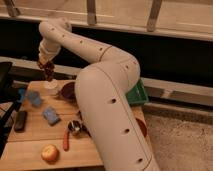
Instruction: Place grapes in paper cup
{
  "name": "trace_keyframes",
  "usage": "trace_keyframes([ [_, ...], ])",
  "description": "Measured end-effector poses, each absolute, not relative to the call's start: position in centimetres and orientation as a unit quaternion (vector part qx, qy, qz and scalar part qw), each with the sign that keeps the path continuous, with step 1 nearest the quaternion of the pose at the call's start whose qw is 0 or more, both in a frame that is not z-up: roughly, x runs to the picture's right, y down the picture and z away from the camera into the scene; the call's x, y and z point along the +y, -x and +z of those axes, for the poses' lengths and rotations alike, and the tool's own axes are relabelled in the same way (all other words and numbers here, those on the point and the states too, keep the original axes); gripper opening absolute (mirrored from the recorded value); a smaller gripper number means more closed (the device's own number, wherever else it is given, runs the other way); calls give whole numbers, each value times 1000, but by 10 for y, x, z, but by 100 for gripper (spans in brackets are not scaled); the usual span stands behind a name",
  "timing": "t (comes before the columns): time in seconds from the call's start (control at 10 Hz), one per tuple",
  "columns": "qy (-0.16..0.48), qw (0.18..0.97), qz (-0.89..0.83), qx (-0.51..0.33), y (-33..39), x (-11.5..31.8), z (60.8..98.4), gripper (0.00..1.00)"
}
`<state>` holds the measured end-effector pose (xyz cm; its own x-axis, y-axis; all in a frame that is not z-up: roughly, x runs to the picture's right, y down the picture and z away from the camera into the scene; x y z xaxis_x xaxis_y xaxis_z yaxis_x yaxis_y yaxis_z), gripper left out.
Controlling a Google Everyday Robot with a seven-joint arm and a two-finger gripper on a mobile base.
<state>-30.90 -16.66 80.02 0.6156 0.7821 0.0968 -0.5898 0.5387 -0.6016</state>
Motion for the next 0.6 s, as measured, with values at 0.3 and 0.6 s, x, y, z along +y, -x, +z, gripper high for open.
trace_keyframes([
  [0.3, 289, 842, 408, -202, 312, -147, 828, 0],
  [0.6, 306, 830, 410, -222, 316, -138, 840, 0],
])
